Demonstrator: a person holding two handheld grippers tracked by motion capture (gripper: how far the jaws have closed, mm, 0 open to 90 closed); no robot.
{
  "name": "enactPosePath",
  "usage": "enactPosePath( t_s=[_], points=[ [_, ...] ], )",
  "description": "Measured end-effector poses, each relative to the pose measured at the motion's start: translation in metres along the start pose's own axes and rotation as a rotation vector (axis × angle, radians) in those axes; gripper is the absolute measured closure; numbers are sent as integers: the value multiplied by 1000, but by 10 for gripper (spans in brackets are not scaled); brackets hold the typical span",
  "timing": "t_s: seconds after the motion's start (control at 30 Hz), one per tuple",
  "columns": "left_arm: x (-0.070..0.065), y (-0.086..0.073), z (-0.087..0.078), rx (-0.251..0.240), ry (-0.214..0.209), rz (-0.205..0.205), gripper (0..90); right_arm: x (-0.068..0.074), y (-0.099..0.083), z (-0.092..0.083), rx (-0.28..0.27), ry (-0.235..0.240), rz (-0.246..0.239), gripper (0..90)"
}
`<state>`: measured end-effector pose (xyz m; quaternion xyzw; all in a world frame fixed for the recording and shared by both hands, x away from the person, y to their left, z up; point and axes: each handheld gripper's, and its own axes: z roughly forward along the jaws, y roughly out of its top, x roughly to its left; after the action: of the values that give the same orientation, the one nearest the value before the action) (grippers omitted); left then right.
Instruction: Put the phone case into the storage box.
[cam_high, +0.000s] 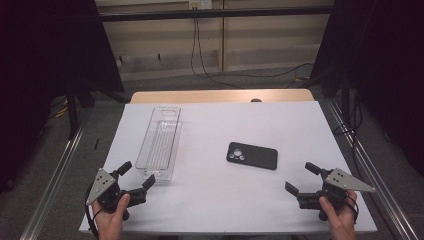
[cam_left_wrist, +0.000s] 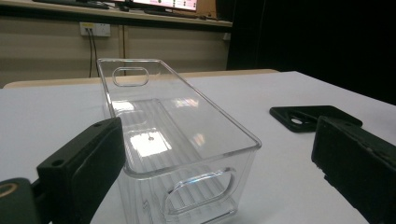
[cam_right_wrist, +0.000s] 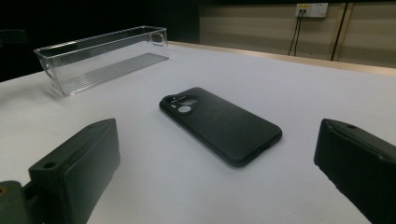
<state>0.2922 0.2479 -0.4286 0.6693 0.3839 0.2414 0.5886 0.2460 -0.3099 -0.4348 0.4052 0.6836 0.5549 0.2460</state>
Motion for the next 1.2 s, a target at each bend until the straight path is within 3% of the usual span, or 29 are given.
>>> enactPosePath(
  t_s=[0.13, 0.23, 0.3, 0.5, 0.77, 1.2],
  points=[
    [0, -1, 1, 2, 2, -1, 28, 2, 5, 8, -3, 28, -20, 0],
    [1, -1, 0, -2, -1, -7, 28, 3, 5, 11, -4, 30, -9, 0],
    [1, -1, 0, 0, 0, -6, 28, 2, 6, 15, -3, 58, -2, 0],
    [-1, -1, 1, 3, -1, -2, 28, -1, 11, 21, -15, 52, -7, 0],
    [0, -2, 0, 4, -1, 1, 28, -3, 25, 42, -33, 77, -19, 0],
    [0, -2, 2, 12, -13, -1, 28, -10, 38, 67, -13, 87, -30, 0]
  ],
)
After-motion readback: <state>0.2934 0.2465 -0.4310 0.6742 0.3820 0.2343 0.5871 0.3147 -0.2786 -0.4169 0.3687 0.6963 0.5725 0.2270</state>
